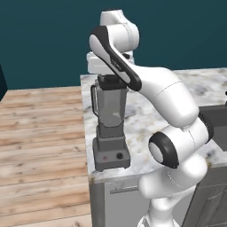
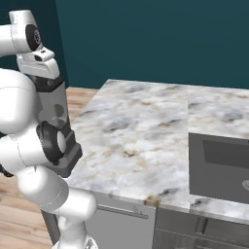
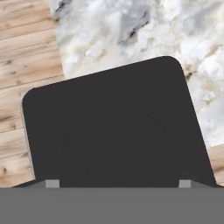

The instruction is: Grab the limes from the fridge, place them in the blender, close the lid, and turn on the blender to create a marinade.

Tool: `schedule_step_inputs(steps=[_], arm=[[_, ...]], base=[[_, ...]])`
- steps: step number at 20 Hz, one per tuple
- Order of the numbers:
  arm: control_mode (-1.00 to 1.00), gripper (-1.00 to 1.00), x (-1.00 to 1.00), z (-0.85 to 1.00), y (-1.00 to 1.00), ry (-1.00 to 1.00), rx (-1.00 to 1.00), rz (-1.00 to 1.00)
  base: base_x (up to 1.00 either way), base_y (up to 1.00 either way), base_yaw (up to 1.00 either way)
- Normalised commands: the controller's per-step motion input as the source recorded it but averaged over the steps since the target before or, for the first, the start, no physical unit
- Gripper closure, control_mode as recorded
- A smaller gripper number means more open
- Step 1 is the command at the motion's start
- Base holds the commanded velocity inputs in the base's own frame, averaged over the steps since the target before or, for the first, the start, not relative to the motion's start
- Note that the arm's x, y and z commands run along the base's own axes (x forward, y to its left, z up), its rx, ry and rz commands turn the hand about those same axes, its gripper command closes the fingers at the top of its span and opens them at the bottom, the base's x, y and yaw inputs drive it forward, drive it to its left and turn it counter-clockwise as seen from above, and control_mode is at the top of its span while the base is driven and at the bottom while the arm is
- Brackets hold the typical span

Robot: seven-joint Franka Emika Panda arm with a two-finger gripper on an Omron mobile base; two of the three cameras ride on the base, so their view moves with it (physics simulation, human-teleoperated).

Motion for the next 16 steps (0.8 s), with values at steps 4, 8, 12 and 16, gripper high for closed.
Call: schedule_step_inputs(steps=[4, 8, 12, 16], arm=[[-1.00, 1.00, 0.00, -0.30, 0.14, 0.00, 0.06, 0.15], [-1.00, 1.00, 0.00, -0.32, 0.12, 0.00, 0.07, 0.16], [-1.00, 1.00, 0.03, -0.31, 0.12, 0.00, 0.08, 0.23], [-1.00, 1.00, 0.00, -0.16, 0.03, -0.03, 0.08, 0.24]], base=[[0.00, 0.00, 0.00], [0.00, 0.00, 0.00], [0.00, 0.00, 0.00], [0.00, 0.00, 0.00]])
